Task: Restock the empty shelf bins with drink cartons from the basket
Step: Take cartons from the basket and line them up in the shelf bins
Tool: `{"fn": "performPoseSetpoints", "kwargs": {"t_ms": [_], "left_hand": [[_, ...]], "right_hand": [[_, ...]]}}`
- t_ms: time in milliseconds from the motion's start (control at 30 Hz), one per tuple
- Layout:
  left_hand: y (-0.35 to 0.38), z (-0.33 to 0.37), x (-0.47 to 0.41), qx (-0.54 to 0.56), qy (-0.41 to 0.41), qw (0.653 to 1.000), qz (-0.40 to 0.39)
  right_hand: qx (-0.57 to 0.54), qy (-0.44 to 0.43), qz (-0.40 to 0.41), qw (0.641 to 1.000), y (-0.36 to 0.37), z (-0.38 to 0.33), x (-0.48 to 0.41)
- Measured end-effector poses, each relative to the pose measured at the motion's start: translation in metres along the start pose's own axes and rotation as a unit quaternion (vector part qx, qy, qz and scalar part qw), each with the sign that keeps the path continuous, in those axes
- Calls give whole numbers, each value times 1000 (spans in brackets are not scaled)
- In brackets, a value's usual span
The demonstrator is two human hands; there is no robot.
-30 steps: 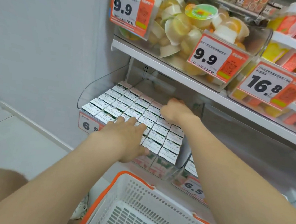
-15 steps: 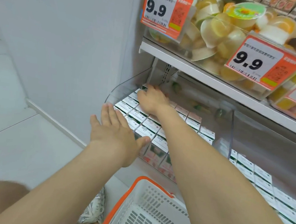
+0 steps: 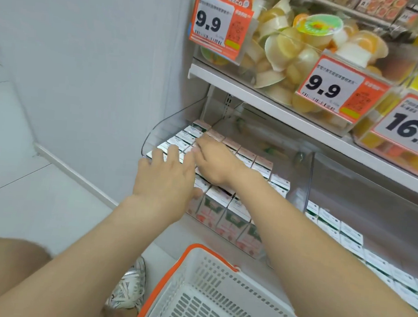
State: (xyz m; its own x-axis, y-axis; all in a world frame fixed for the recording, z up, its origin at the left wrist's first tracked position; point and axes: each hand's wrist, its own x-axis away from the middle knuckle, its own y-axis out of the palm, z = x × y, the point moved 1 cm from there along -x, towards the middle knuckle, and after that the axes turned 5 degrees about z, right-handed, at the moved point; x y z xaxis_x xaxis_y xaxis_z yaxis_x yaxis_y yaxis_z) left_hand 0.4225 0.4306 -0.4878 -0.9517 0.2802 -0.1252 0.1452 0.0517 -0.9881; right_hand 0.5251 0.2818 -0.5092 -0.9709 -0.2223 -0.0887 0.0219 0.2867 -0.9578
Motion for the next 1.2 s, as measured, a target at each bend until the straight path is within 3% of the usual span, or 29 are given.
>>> {"fn": "performPoseSetpoints", "kwargs": {"t_ms": [200, 367, 567, 800, 1033, 1200], "left_hand": [[5, 7, 0, 48, 52, 995, 65], [5, 7, -2, 45, 61, 992, 98], [5, -3, -7, 42, 19, 993, 113], [6, 1, -17, 16, 125, 981, 146], [15, 6, -18, 5, 139, 980, 144], [10, 3, -30, 18, 138, 974, 178]], "right_hand": [[-3, 38, 135, 990, -25, -14, 121], [179, 26, 145, 973, -21, -1, 186], [204, 12, 197, 959, -8, 8, 193], [166, 46, 199, 965, -13, 0, 186], [168, 59, 214, 960, -17, 1, 187], [104, 70, 256, 958, -25, 3, 181]]}}
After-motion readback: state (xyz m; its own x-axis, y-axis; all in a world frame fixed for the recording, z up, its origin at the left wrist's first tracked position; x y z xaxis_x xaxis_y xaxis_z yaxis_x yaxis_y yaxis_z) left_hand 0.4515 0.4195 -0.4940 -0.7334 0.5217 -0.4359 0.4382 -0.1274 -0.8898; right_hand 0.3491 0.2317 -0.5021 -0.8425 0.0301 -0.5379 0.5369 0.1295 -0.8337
